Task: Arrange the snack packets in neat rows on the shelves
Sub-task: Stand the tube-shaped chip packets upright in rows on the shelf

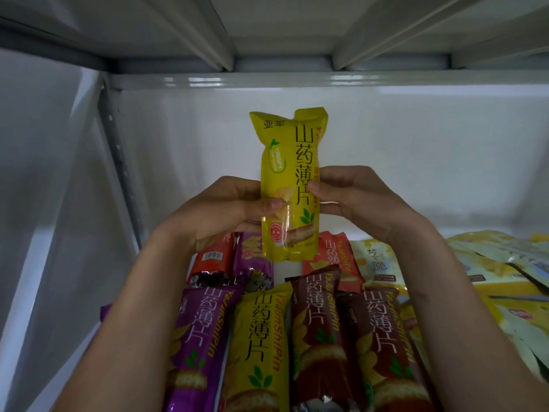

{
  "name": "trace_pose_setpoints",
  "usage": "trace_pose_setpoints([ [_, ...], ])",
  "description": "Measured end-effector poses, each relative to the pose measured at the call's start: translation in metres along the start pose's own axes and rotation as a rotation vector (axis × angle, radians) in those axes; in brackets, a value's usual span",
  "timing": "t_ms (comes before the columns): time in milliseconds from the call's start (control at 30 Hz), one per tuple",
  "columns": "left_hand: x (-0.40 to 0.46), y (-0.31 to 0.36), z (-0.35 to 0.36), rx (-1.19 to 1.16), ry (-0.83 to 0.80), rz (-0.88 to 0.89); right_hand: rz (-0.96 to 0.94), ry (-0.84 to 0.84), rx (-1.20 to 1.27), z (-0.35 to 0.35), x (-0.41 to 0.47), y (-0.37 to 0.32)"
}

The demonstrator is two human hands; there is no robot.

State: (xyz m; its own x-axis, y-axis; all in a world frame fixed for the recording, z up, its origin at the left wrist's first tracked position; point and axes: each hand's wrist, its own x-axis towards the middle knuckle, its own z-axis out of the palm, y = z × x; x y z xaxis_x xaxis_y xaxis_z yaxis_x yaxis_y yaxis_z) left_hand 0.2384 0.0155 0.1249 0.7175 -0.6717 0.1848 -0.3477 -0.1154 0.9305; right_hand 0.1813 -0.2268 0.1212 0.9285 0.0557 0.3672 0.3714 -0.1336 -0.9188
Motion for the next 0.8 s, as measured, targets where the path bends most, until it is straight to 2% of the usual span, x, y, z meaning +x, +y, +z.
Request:
trace_pose_setpoints([
  [100,-0.0015,0.0040,0.0013,-0.060,-0.030,0.012,-0.001,-0.004,-0.029,-0.0043,-0.0016,0.0007],
  [233,0.0010,0.0061,0.0017,-0.163,0.104,0.051,0.037,-0.055,-0.041,-0.0045,-0.0029,-0.0002],
  [333,0.0010,0.0035,-0.0003,-0.135,0.148,0.060,0.059,-0.104,-0.033,-0.0035,-0.0044,-0.0042],
  [567,-0.0027,0.0055,0.0008,-0.072,0.041,0.016,-0.061,0.112,-0.004,0.0001,0.0005,-0.0031],
  [800,-0.0017,0.0073,-0.0030,-0.102,0.159,0.090,-0.048,0.025,-0.077,0.0028,-0.0017,-0.0020],
])
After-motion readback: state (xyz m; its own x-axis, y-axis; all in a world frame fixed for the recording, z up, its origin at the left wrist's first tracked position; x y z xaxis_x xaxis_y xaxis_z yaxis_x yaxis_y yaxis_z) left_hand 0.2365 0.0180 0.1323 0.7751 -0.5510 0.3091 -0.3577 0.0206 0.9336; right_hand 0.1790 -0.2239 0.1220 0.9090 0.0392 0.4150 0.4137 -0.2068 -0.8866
